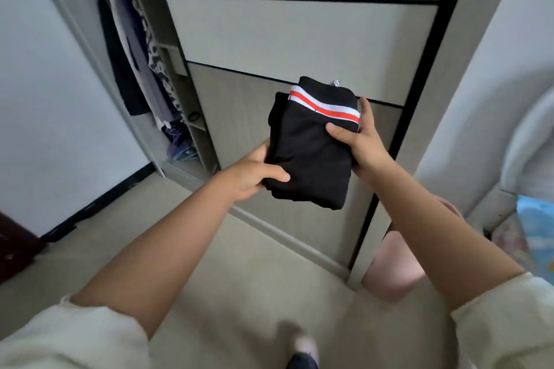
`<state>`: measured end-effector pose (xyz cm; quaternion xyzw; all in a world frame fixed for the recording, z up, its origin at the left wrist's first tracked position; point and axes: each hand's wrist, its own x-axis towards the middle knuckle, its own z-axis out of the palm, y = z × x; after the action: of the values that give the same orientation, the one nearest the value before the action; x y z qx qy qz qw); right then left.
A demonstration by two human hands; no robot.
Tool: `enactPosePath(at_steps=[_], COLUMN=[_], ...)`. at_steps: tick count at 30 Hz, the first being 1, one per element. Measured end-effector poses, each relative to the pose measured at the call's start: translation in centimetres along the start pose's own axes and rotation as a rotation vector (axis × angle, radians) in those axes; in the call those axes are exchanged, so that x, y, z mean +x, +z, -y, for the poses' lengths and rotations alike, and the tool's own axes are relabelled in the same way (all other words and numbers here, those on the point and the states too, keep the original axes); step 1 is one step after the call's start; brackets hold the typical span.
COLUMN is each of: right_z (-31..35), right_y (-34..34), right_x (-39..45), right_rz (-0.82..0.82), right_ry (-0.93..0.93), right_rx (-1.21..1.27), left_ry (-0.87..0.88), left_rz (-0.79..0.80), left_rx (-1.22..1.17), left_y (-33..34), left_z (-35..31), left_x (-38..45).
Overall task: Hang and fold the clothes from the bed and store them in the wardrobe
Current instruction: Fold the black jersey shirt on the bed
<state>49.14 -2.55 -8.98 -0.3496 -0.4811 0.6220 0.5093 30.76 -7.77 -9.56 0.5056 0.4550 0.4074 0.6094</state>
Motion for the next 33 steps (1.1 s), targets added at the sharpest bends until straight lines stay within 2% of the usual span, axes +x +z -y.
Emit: enactPosePath(at_steps=[4,9,21,27,33], right_z=[0.1,0.1,-2.4,-5.1,-8.0], right_y=[6.3,15.2,35.5,44.4,51.1], right_x=[6.0,18.4,41.7,50.5,57.1], right_rz=[-0.032,0.021,0.179,0.119,0.033], right_ry=[-0.034,-0.075,-0.132,-0.123,-0.065], right_rx=[-0.017,-0.085,-0.167,-0.184,-0.182], left_ry=[0.033,0.088,0.174,0.176,0.145], left_rz=[-0.051,-0.137,-0.333,-0.32,-0.17], left_rx=[0.051,0.037,-0.1,-0.147,-0.175], left_y=[-6.8,-18.6,-44.7,-57.8,-69.6], left_z=[-2.6,-7.1,-14.3,-17.0,-18.0], left_x=[1.7,7.1,15.8,20.1,24.6])
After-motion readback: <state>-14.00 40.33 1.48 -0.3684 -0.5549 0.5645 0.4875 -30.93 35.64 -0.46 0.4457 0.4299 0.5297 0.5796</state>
